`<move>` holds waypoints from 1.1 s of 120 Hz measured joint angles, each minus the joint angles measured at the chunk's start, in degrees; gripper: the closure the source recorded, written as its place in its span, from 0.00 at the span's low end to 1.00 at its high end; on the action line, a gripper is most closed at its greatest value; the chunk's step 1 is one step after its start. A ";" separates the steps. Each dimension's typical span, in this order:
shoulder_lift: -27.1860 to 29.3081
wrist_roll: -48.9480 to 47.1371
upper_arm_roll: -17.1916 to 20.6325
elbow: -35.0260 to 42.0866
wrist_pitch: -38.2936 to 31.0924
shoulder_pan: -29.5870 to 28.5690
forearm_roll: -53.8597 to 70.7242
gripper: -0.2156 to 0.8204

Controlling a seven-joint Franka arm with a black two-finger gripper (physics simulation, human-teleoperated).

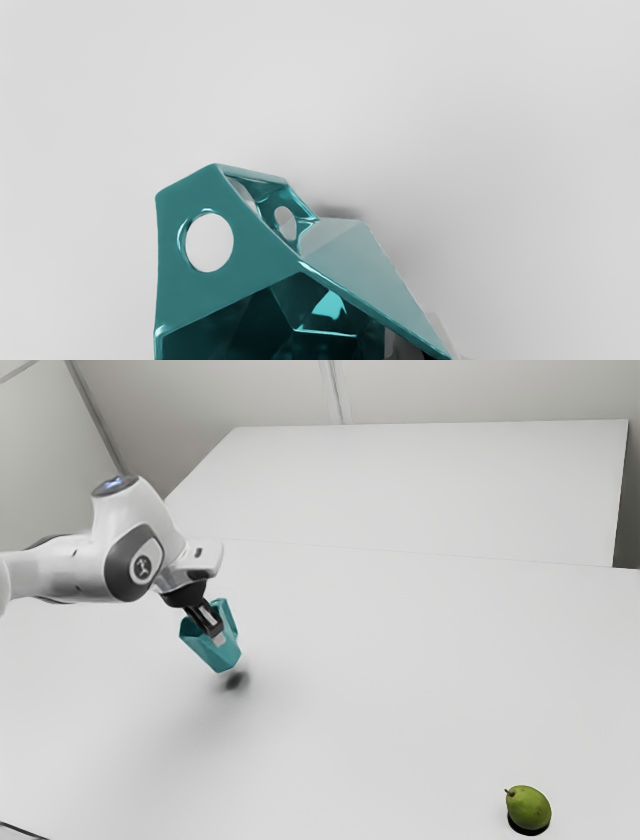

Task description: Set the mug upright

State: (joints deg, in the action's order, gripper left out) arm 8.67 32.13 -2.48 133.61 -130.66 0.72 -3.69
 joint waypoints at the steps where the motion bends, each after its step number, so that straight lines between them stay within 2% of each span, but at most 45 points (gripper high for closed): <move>1: 0.03 -0.25 0.03 0.05 -0.11 0.03 0.15 0.97; 59: 0.72 -11.65 1.39 4.81 -4.47 0.34 2.67 0.97; 132: -0.19 -18.82 1.44 7.28 -6.67 0.33 2.79 0.97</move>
State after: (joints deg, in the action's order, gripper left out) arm 8.48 13.31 -1.05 140.89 -137.33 1.04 -0.90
